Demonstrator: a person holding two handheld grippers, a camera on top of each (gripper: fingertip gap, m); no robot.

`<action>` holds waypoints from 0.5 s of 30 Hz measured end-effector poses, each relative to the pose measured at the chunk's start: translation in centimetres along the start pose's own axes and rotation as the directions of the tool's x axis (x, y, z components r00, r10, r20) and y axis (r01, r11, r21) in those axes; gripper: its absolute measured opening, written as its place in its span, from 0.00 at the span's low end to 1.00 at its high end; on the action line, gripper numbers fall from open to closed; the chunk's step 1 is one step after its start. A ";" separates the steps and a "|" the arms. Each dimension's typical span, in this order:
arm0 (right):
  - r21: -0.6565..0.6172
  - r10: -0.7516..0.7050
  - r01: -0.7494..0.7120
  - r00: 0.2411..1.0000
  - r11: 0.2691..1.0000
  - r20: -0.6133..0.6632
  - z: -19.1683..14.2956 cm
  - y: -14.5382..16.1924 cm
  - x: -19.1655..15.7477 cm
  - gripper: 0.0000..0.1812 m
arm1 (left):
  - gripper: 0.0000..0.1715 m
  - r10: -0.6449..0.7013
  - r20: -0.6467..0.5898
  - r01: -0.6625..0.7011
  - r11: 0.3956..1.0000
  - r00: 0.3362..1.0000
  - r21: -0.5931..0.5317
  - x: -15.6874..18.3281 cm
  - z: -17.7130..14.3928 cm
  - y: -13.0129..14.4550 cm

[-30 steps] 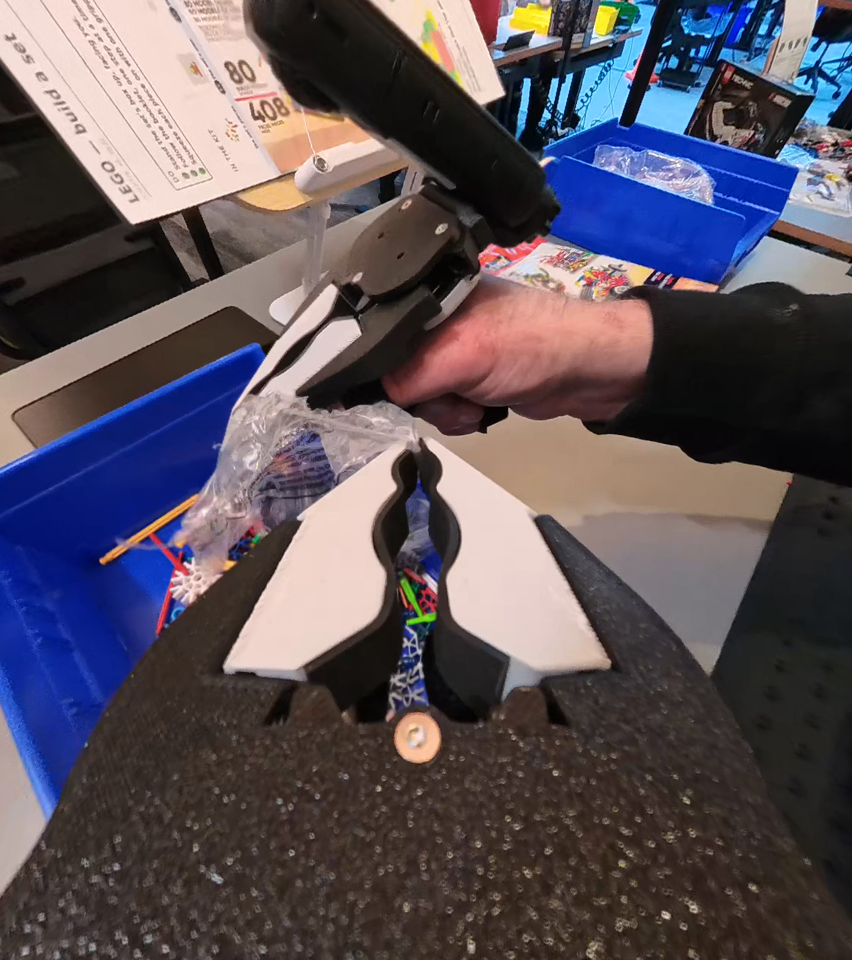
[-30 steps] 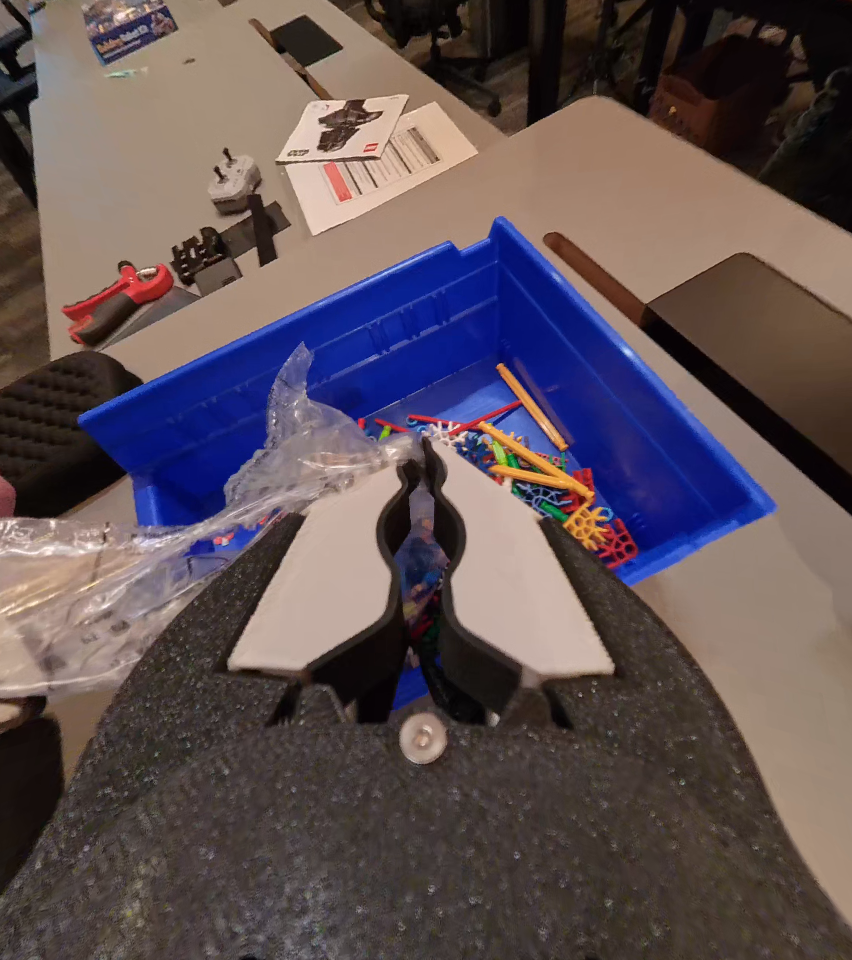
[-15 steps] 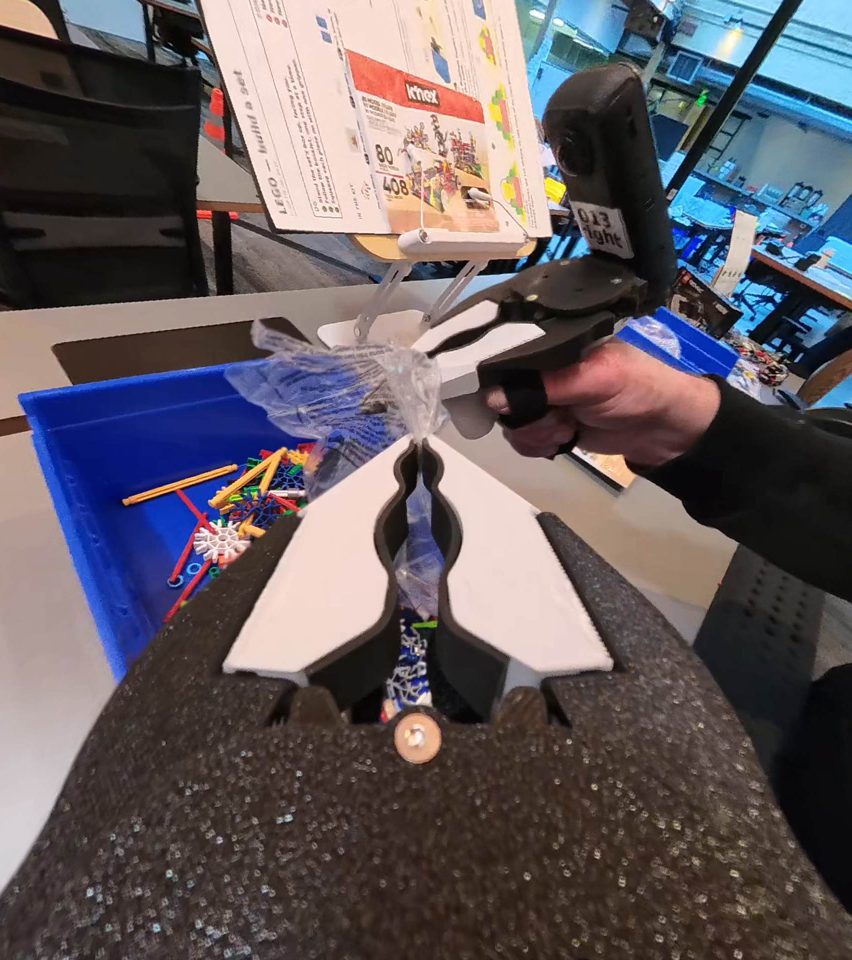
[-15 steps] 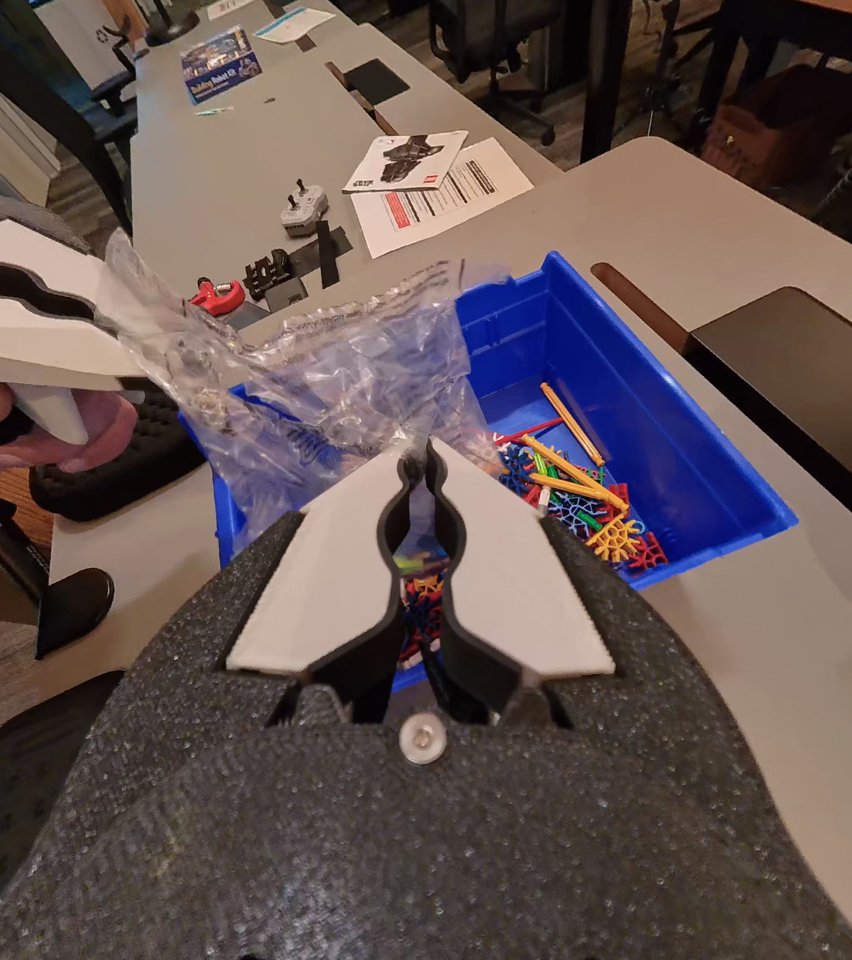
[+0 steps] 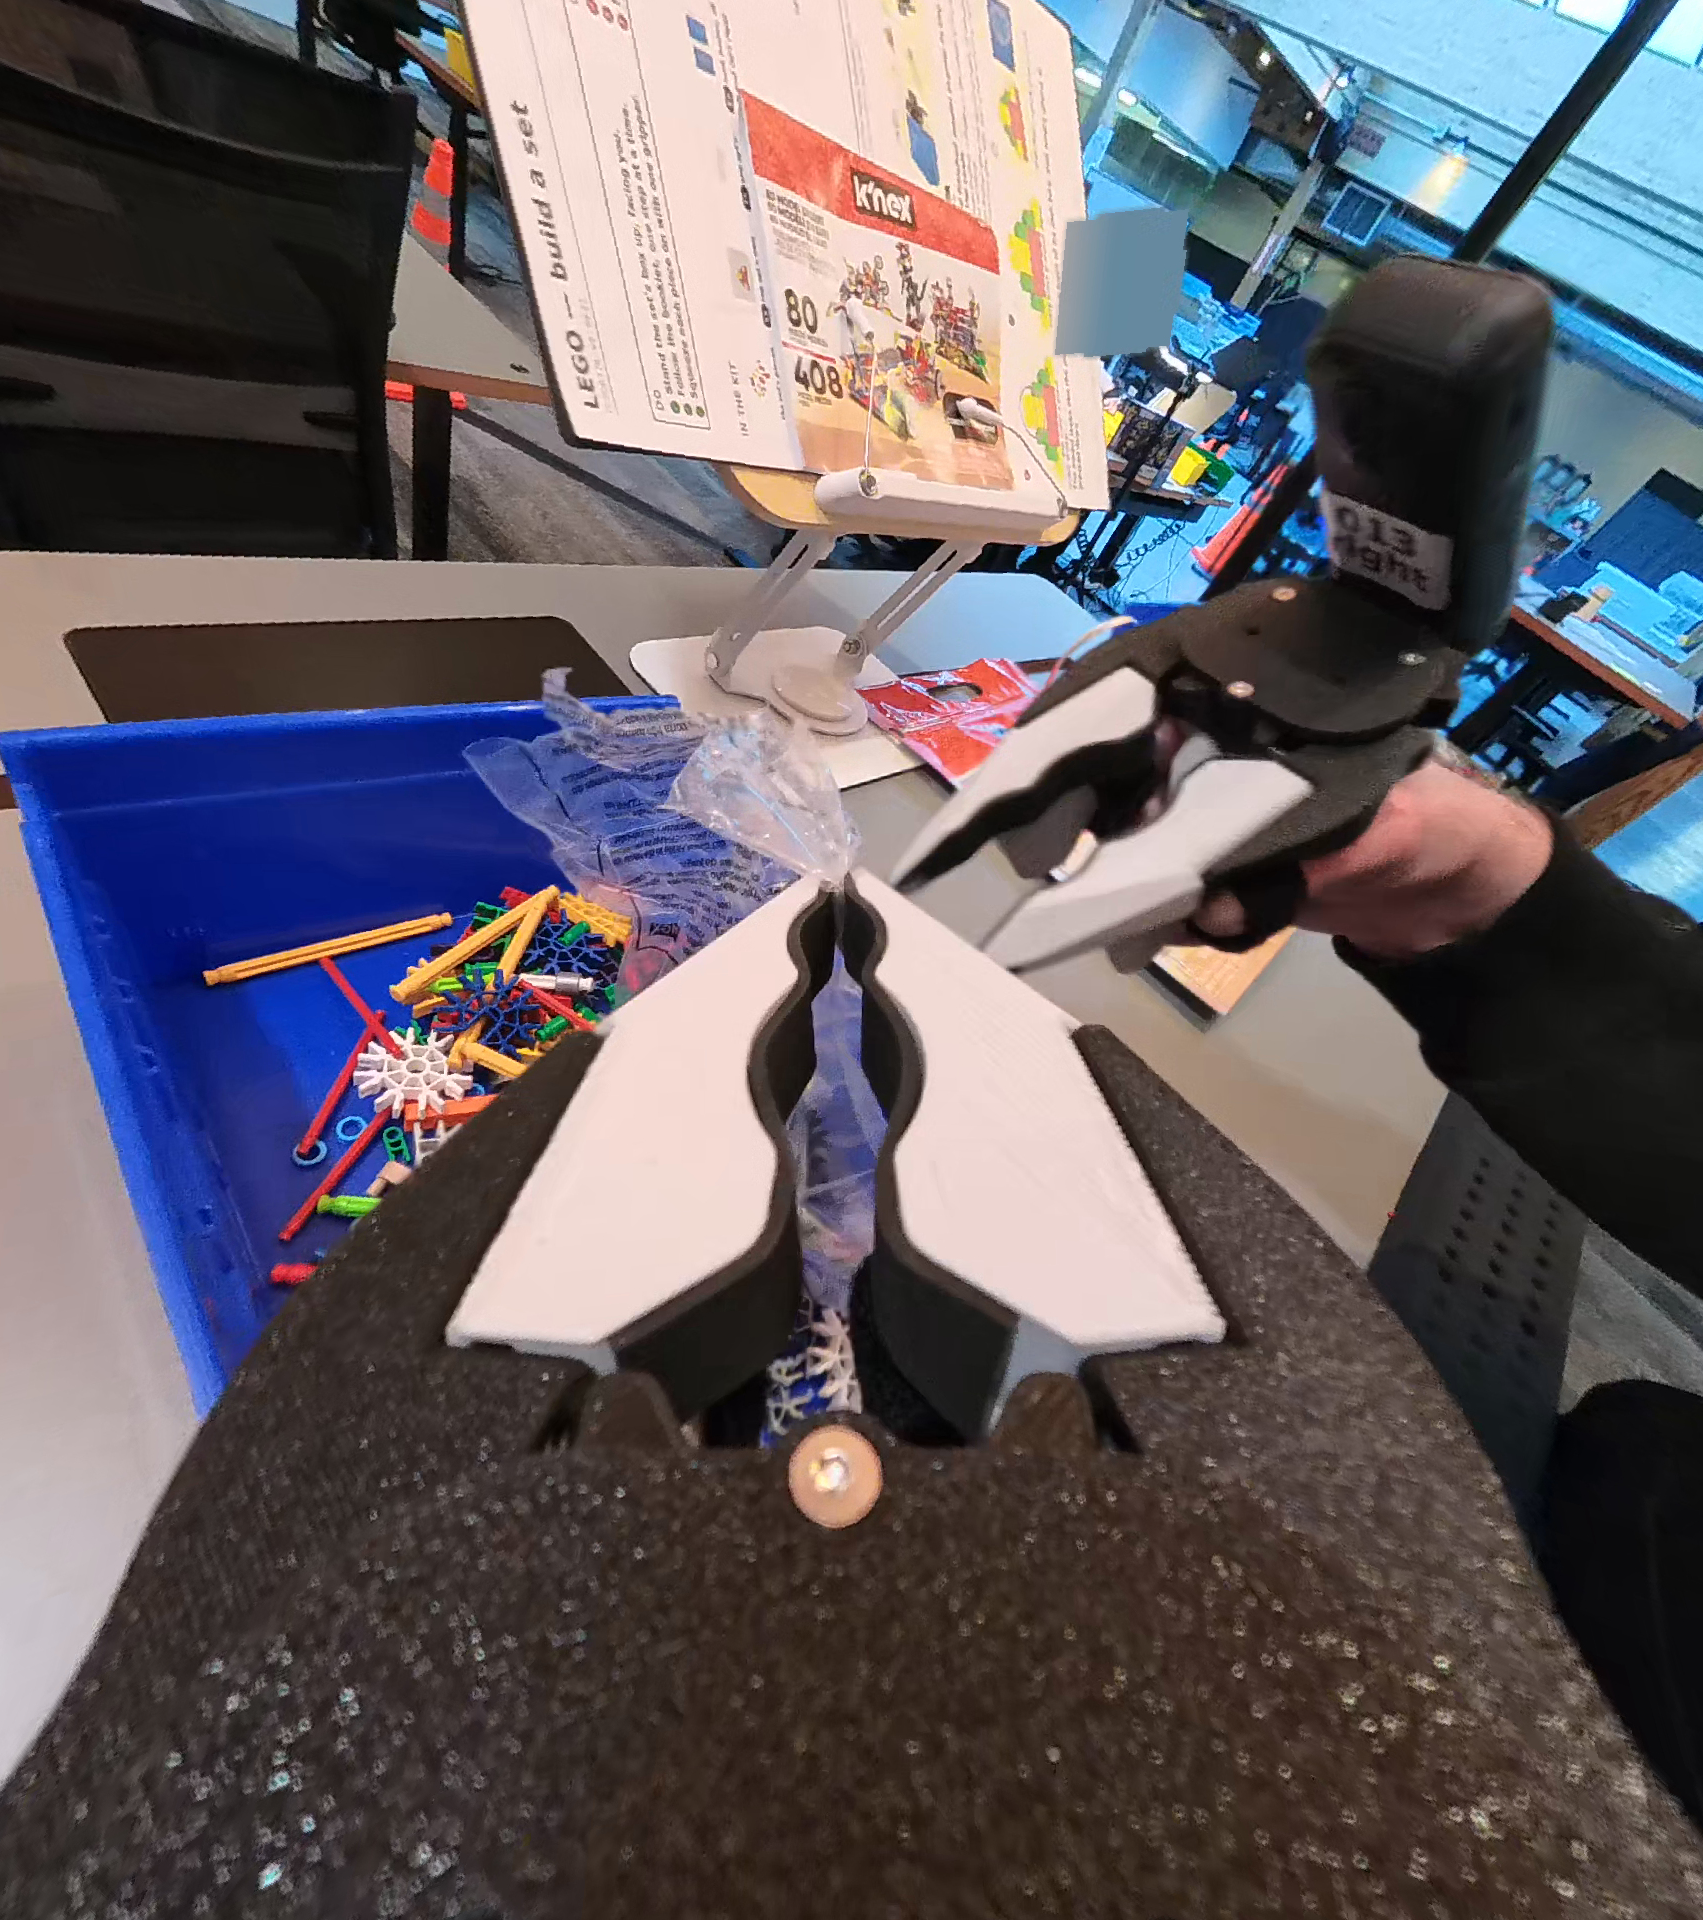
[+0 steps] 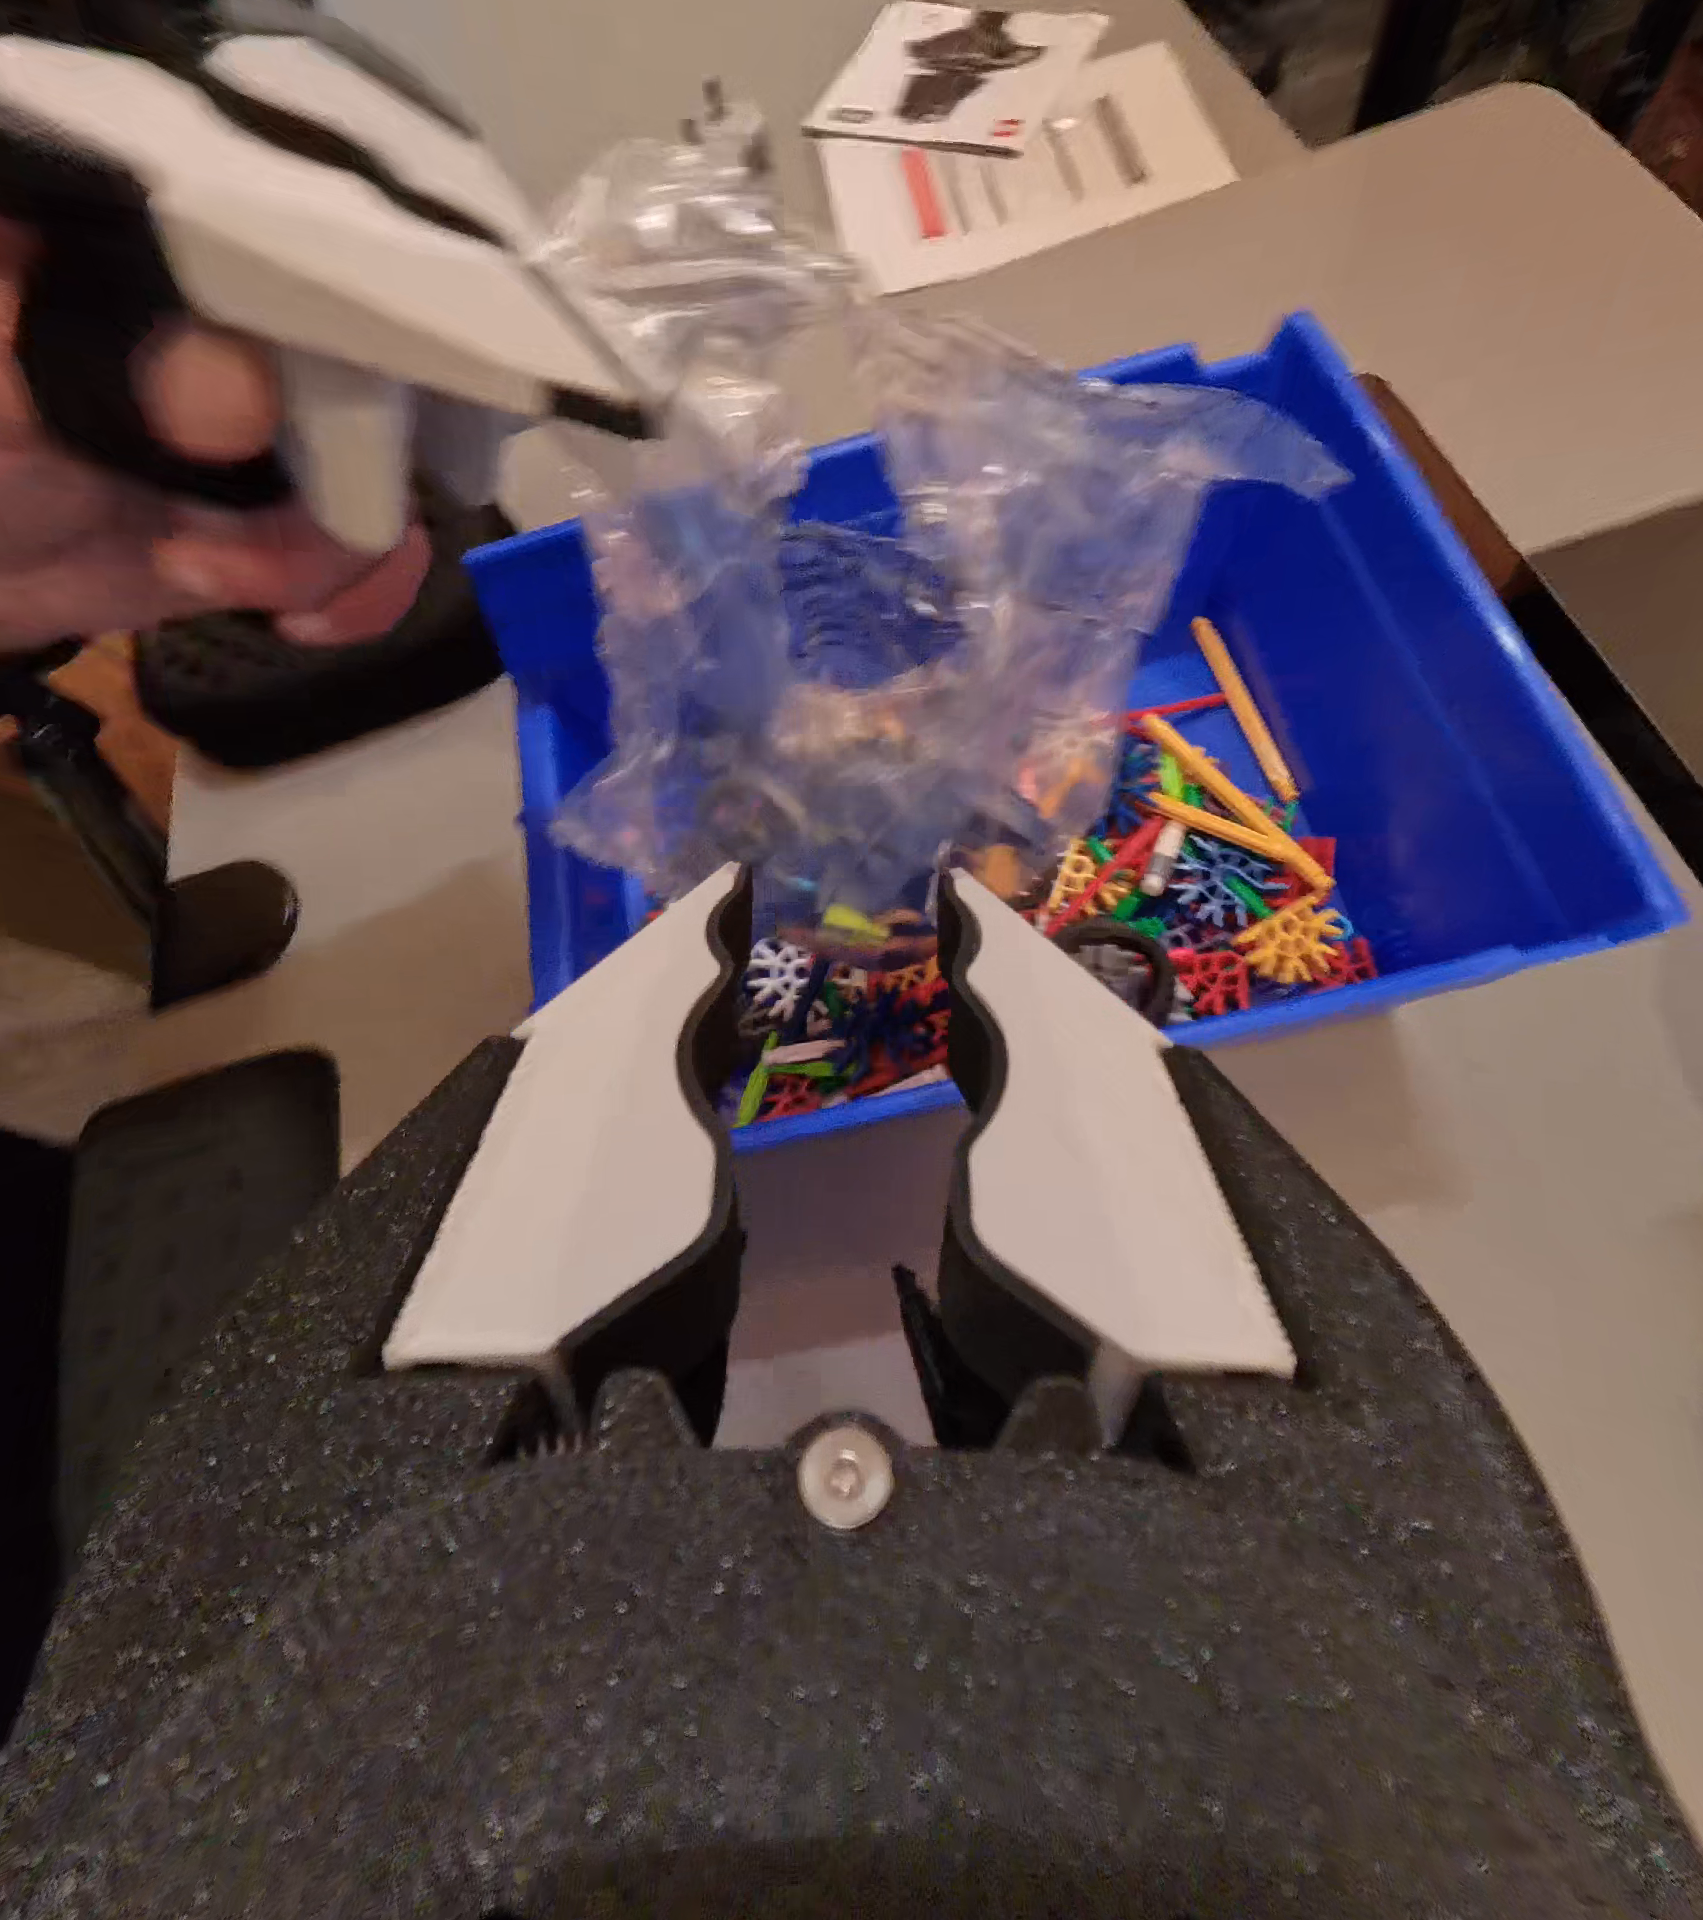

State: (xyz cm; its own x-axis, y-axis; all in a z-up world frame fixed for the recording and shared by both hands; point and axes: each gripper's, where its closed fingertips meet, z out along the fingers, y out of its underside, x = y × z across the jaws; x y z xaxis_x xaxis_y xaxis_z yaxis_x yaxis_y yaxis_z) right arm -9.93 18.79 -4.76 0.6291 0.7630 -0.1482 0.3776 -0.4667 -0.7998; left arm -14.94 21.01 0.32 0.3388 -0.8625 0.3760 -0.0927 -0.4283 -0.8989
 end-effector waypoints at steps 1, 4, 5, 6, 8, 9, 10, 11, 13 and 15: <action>0.027 -0.043 0.042 0.998 0.999 0.036 -0.2 -0.5 -1.2 0.17 | 0.00 0.004 -0.002 -0.004 1.000 1.000 -0.004 0.1 0.0 0.1; 0.075 -0.169 0.163 0.982 0.984 0.085 -0.1 -2.1 -3.6 0.18 | 0.00 0.012 -0.014 -0.012 1.000 1.000 -0.014 0.3 0.2 0.1; 0.074 -0.205 0.200 0.975 0.977 0.083 0.4 -2.5 -3.9 0.21 | 0.00 0.015 -0.018 -0.016 1.000 1.000 -0.019 0.4 0.2 0.1; 0.064 -0.232 0.227 0.970 0.972 0.074 1.0 -2.7 -3.8 0.21 | 0.00 0.022 -0.025 -0.022 0.999 0.999 -0.028 0.5 0.3 0.1; 0.011 -0.274 0.274 0.960 0.962 0.056 2.3 -2.5 -3.2 0.22 | 0.00 0.046 -0.038 -0.048 0.997 0.998 -0.053 0.9 0.5 0.1; -0.010 -0.289 0.290 0.956 0.957 0.048 2.9 -2.4 -2.8 0.23 | 0.00 0.058 -0.047 -0.061 0.996 0.997 -0.067 1.1 0.5 0.2; -0.027 -0.298 0.300 0.953 0.954 0.060 3.4 -2.3 -2.6 0.23 | 0.00 0.070 -0.049 -0.074 0.994 0.996 -0.076 1.3 0.6 0.2; -0.044 -0.305 0.308 0.950 0.950 0.070 3.8 -2.1 -2.3 0.23 | 0.00 0.080 -0.052 -0.084 0.993 0.995 -0.086 1.4 0.6 0.3; -0.066 -0.311 0.318 0.945 0.946 0.098 4.3 -1.7 -2.1 0.16 | 0.00 0.097 -0.031 -0.100 0.990 0.995 -0.098 1.1 0.5 0.3; -0.055 -0.306 0.316 0.942 0.947 0.137 4.2 -1.7 -2.3 0.00 | 0.00 0.092 0.021 -0.090 0.991 0.996 -0.097 0.0 0.3 0.1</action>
State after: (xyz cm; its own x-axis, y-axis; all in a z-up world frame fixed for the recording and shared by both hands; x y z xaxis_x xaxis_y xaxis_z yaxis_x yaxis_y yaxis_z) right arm -14.84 19.68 -5.51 0.3838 0.9231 0.0257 0.5936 -0.2253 -0.7725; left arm -14.62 21.01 0.14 0.3485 -0.8924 0.2868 -0.2130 -0.3734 -0.9029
